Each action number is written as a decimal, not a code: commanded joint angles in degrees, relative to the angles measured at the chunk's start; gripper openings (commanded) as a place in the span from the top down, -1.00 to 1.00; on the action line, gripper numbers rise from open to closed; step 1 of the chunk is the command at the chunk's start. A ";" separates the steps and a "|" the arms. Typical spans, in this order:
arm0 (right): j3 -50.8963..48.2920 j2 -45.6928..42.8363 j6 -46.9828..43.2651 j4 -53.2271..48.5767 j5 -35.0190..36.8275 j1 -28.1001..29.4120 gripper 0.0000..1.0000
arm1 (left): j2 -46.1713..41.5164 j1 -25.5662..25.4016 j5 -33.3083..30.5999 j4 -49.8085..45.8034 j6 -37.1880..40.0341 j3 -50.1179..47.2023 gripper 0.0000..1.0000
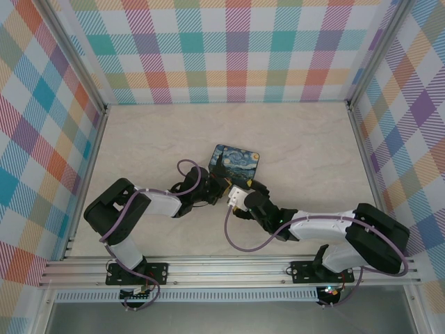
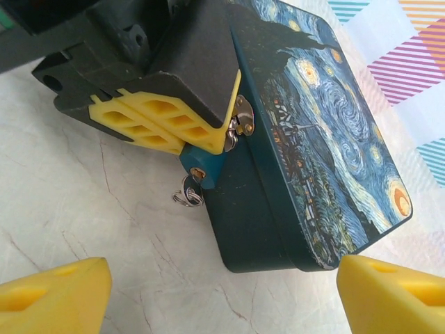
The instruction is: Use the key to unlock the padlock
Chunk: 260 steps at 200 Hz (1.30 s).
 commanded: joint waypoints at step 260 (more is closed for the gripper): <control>3.08 10.56 -10.25 16.96 -10.77 -7.08 0.50 | -4.22 0.55 3.20 -1.15 0.20 3.13 0.92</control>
